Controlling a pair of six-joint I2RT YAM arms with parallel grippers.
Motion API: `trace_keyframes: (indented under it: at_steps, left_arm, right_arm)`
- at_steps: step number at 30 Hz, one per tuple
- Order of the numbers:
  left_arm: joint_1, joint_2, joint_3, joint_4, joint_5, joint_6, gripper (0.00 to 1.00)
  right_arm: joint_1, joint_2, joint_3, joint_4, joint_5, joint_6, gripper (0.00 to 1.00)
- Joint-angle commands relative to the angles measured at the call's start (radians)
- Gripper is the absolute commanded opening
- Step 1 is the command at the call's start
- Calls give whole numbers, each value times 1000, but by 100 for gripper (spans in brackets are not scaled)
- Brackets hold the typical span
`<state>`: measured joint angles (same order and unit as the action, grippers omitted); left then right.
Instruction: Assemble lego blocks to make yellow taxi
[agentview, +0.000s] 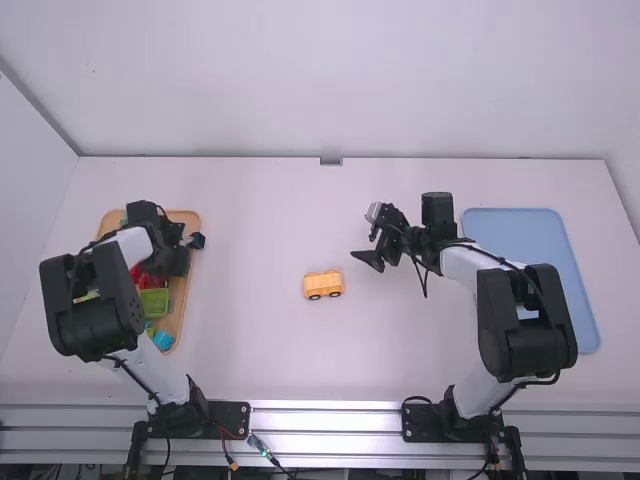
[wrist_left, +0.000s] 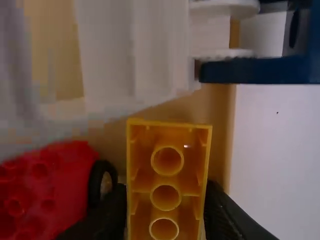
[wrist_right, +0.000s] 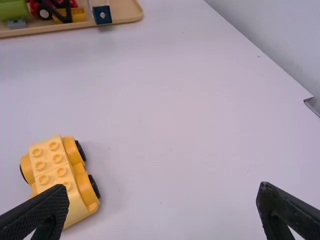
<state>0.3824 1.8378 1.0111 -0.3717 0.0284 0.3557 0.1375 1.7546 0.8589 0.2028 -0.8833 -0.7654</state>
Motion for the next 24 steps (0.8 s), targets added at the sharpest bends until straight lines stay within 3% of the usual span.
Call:
trace_keyframes:
  at_steps: [1, 3, 5, 8, 13, 19, 24]
  left_arm:
    - [3, -20, -25, 8, -3, -8, 41]
    - [3, -20, -33, 19, -3, -7, 37]
    - [0, -20, -35, 23, -3, -7, 18]
    - [-3, -20, -26, 30, -3, -7, 2]
    - [-3, -43, 24, 10, 1, -53, 2]
    - [-16, -198, 28, 43, 116, -44, 2]
    - [-101, -358, -31, 111, 377, 84, 2]
  right_arm:
    - [2, -6, -7, 1, -10, -1, 99]
    - [2, -6, -7, 1, -10, 0, 99]
    - [2, -6, -7, 1, -14, 0, 99]
    - [2, -6, -8, 20, -18, 23, 99]
    - [2, -6, -8, 112, -38, 158, 99]
    - [34, -6, -4, 239, -35, 311, 99]
    - [87, 25, 58, 263, -58, 393, 99]
